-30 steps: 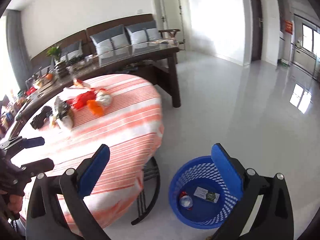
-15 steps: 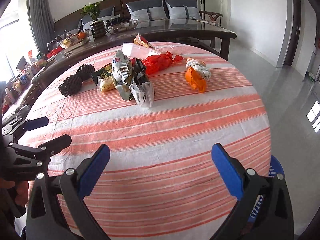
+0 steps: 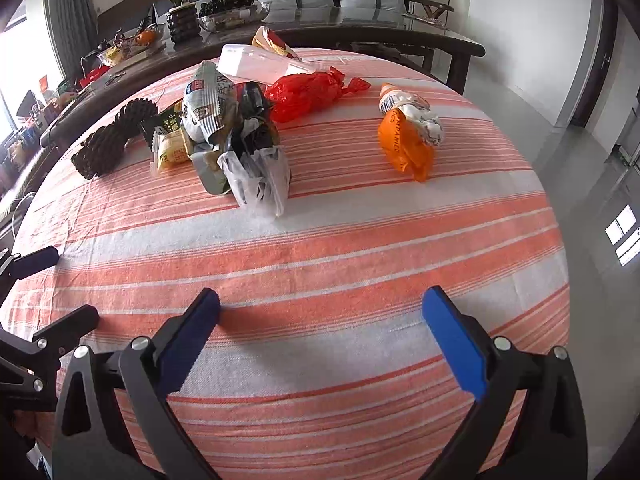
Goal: Collect trash
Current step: 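Return both tools over the table toward the remaining trash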
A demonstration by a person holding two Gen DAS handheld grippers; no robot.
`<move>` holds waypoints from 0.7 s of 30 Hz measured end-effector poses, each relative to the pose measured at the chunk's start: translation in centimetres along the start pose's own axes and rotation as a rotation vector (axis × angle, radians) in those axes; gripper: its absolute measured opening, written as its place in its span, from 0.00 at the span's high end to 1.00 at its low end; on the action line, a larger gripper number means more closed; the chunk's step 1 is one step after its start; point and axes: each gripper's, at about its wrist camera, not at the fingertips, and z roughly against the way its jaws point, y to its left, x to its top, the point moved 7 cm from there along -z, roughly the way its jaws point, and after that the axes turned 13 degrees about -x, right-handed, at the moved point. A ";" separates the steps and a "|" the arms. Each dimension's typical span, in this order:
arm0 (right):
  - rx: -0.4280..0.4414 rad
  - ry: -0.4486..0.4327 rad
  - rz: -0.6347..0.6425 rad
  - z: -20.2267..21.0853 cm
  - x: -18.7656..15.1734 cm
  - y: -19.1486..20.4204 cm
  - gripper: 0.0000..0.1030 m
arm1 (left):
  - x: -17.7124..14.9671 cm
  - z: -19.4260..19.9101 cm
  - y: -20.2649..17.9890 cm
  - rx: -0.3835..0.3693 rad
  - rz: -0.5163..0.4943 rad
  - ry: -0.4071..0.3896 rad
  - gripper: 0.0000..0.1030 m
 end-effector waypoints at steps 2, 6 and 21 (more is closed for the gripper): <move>-0.012 -0.003 0.012 0.0 0.0 0.2 0.04 | 0.0 0.0 0.1 0.000 0.000 0.000 0.05; -0.018 -0.005 0.004 0.1 -0.1 0.2 0.04 | 0.0 0.0 0.1 0.001 0.000 0.000 0.05; -0.017 -0.003 0.000 0.0 0.0 0.1 0.04 | 0.1 0.3 0.4 -0.022 0.016 -0.012 0.04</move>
